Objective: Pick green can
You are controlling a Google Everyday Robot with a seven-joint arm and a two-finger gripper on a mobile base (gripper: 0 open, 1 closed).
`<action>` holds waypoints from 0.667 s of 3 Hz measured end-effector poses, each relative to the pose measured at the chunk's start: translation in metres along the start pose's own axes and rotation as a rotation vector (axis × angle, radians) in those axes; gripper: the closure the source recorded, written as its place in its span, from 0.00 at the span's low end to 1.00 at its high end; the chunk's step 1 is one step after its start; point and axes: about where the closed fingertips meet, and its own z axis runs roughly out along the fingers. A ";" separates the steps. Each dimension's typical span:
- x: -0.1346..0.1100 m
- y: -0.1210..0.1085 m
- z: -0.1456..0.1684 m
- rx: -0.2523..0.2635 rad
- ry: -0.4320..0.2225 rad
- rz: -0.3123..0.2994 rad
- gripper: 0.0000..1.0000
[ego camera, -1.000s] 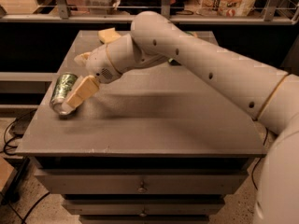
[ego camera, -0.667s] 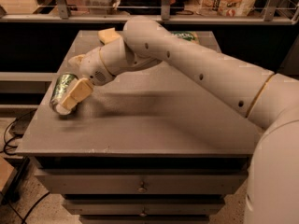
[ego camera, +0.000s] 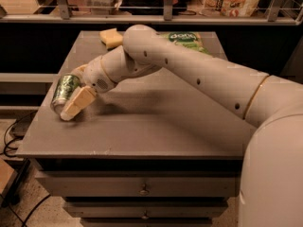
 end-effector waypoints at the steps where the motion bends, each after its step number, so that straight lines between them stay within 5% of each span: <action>1: 0.008 -0.002 -0.003 0.008 0.009 0.020 0.46; 2: 0.006 -0.004 -0.008 0.015 -0.001 0.024 0.69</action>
Offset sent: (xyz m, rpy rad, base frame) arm 0.0112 -0.0168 0.0060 0.0146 0.0144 -0.0433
